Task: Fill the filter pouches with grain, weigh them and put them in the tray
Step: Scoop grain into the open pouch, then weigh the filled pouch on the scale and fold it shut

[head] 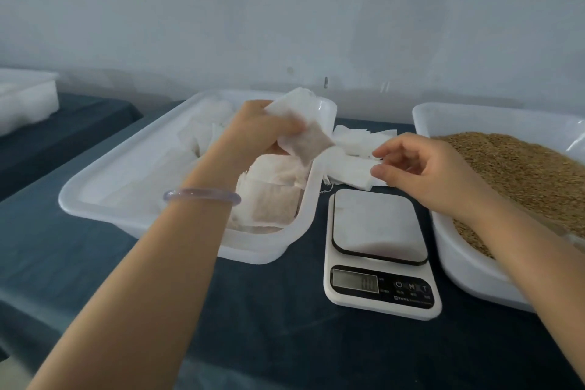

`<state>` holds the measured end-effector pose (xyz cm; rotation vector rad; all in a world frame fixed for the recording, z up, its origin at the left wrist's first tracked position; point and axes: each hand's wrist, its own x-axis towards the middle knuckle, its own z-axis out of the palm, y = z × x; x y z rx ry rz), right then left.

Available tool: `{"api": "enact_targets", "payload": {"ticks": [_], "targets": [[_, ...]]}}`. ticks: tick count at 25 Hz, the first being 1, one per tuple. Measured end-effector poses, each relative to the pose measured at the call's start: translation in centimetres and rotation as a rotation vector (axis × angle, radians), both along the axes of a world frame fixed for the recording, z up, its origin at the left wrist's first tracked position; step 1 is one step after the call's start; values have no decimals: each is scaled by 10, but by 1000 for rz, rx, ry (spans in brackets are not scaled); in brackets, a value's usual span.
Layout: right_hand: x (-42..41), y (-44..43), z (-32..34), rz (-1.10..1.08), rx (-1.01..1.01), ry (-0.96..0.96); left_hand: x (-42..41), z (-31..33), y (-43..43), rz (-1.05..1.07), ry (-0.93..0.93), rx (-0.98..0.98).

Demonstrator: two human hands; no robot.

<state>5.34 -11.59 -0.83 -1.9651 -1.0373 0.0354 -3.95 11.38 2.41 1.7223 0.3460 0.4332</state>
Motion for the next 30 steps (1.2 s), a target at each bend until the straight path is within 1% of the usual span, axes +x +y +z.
{"api": "enact_targets", "payload": {"ticks": [2,3,7,10,12,16,19,21,24,27,28,29,30], "targets": [[1,0,-1,-12,-9,-7,0,-4,11,103,111,53],[2,0,-1,-11,-12,-8,-2,-6,15,110,188,73],[1,0,-1,-3,-29,-21,-13,-14,18,-127,470,-59],[1,-1,-2,6,-35,-8,-14,-18,18,-153,550,-104],[0,-2,-3,10,-46,0,-15,-19,16,-121,631,-49],[-8,1,2,-9,-148,-76,-20,-17,10,-43,839,180],[-31,19,14,113,-176,-170,-18,-15,7,-28,846,209],[-50,40,18,223,-234,-183,-16,-16,7,-24,842,239],[-65,78,15,301,-500,-262,-14,-20,13,-28,884,481],[-68,101,4,291,-714,-419,-12,-28,18,-35,900,683],[-68,103,1,292,-733,-433,-12,-29,19,-19,905,723],[-68,102,0,298,-708,-405,-11,-30,19,-7,907,750],[-67,98,1,308,-640,-351,-10,-31,20,-14,904,761]]}}
